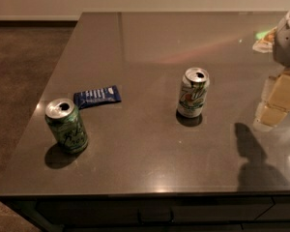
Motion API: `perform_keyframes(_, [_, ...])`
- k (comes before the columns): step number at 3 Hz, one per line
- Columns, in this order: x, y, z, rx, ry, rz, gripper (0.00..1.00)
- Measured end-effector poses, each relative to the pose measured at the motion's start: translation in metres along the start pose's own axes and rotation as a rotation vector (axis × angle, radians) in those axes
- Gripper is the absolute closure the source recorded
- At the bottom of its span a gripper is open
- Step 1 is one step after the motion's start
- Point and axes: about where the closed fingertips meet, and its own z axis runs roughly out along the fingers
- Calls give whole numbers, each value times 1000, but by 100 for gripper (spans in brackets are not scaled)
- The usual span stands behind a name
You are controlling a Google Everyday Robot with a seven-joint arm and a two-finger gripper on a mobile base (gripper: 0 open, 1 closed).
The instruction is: Move 7up can near green can
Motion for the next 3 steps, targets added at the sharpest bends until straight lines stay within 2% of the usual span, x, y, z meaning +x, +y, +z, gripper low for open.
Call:
perform_keyframes(1, [-5, -3, 3, 8, -10, 3, 0])
perform_keyframes(3, [-25, -37, 39, 27, -155, 122, 0])
